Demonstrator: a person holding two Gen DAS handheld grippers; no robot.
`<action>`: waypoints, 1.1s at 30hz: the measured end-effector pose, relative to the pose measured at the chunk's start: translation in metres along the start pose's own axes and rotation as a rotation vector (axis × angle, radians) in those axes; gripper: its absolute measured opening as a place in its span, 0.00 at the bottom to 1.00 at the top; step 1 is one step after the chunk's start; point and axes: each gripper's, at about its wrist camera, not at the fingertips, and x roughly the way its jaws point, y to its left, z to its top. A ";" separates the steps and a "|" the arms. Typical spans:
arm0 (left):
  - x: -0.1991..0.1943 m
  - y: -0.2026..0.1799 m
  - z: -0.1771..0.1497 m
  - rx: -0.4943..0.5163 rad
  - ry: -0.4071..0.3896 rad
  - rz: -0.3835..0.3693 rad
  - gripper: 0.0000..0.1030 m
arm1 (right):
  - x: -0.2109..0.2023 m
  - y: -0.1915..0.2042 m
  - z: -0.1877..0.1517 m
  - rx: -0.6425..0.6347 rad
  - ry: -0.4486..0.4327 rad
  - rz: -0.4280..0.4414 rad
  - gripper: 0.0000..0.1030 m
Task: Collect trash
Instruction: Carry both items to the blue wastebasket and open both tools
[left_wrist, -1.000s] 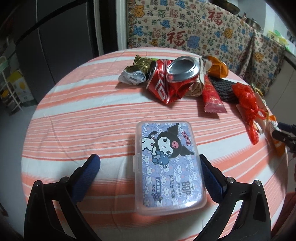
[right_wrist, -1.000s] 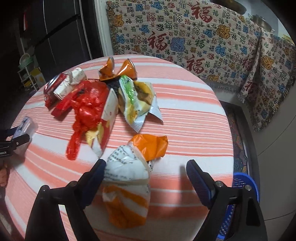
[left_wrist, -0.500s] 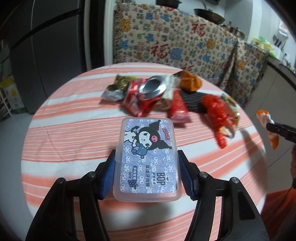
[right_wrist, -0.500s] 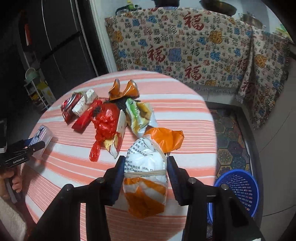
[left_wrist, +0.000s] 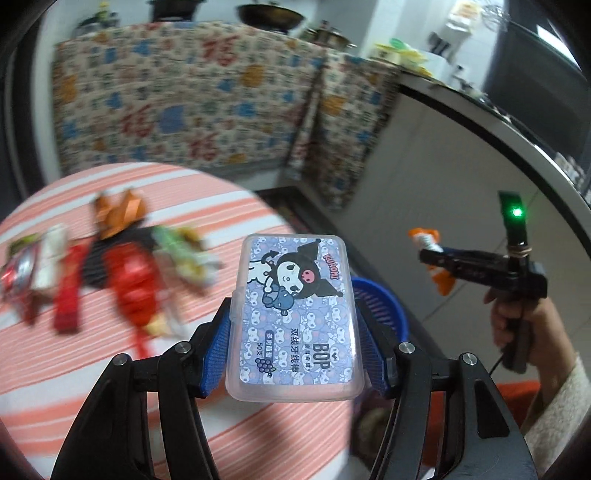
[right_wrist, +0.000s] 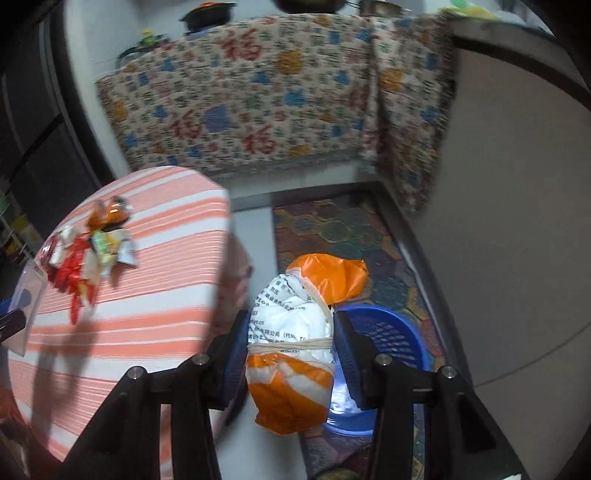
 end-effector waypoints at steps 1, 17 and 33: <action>0.013 -0.012 0.006 0.009 0.007 -0.013 0.62 | 0.001 -0.013 0.000 0.019 -0.001 -0.013 0.45; 0.188 -0.114 0.001 0.051 0.173 -0.120 0.62 | 0.034 -0.119 -0.017 0.159 0.001 -0.002 0.45; 0.241 -0.128 -0.003 0.077 0.184 -0.090 0.90 | 0.053 -0.149 -0.018 0.312 0.023 -0.016 0.58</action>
